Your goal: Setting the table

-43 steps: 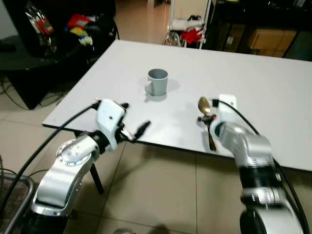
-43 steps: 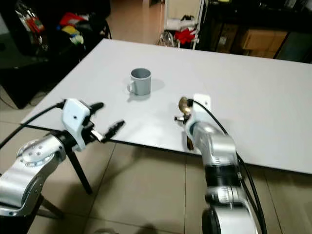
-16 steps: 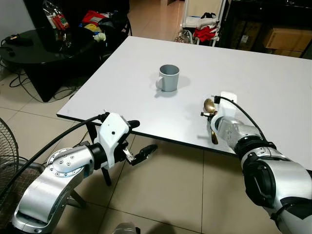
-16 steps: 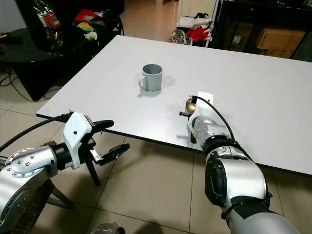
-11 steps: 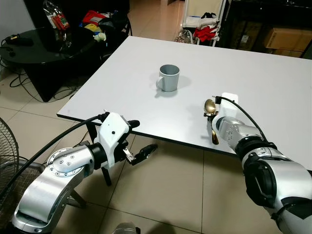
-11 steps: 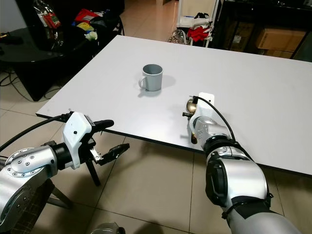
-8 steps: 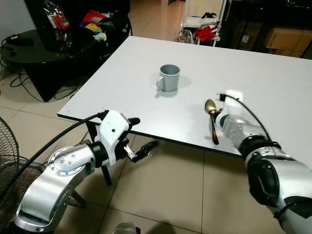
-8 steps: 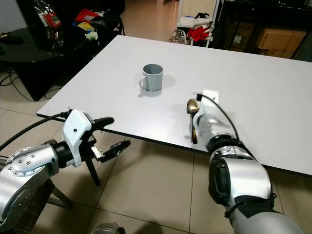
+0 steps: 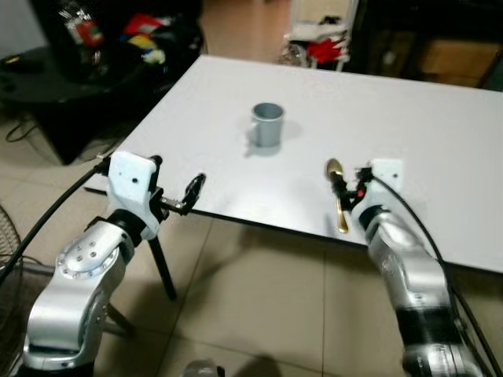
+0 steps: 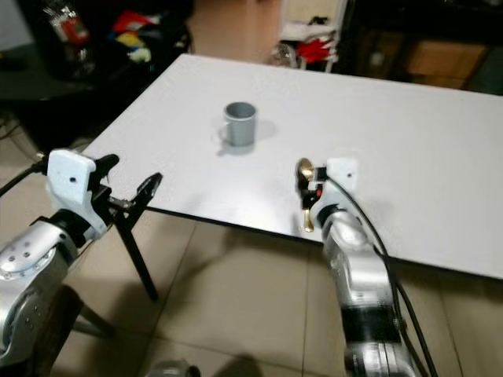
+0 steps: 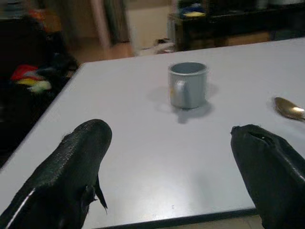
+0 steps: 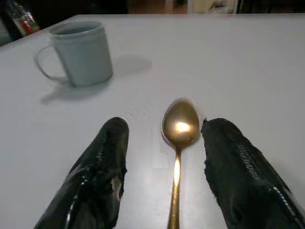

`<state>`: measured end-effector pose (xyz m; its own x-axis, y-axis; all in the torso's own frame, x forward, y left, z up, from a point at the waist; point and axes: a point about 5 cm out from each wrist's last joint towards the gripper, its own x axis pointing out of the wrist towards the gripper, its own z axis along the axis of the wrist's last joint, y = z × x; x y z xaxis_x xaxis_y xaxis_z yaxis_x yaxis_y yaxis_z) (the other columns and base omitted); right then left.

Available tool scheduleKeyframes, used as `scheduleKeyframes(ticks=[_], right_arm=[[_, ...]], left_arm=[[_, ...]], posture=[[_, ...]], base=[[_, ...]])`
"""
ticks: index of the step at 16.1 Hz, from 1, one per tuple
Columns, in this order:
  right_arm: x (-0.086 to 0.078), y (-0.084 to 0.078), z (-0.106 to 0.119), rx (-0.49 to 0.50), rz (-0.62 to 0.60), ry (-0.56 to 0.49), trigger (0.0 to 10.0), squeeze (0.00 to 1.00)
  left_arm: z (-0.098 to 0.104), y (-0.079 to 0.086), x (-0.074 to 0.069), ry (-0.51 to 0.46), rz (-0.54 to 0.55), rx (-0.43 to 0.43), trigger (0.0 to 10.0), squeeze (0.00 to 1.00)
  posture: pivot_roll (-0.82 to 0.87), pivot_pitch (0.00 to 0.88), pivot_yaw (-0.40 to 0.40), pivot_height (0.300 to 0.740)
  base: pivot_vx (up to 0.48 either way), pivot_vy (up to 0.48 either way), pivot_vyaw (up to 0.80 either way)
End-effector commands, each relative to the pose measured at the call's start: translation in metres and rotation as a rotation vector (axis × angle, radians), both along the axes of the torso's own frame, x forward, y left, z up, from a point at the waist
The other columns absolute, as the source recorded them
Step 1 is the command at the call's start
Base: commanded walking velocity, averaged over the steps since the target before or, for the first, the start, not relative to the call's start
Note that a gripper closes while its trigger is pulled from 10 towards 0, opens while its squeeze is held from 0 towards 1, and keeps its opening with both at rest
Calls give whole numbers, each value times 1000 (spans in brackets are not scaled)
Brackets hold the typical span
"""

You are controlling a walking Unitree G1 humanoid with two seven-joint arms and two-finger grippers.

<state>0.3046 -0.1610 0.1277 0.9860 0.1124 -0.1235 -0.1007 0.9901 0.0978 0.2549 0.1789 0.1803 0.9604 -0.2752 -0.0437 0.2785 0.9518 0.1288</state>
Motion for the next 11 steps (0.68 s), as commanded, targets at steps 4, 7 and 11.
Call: scheduleKeyframes(ticks=[4, 7, 11], right_arm=[[-31, -3, -3, -154, -114, -42, 10000, 0], [-42, 0, 3, -183, -49, -30, 10000, 0], [-44, 17, 7, -81, 80, -46, 10000, 0]], left_arm=[[-11, 8, -5, 16, 117, -24, 10000, 0], [-14, 9, -5, 17, 164, -15, 10000, 0], [-15, 14, -4, 23, 218, 58, 10000, 0]], posture=[[142, 0, 7, 740], [164, 0, -13, 740], [183, 0, -23, 740]], base=[[0, -480, 0], [0, -480, 0], [0, 0, 600]])
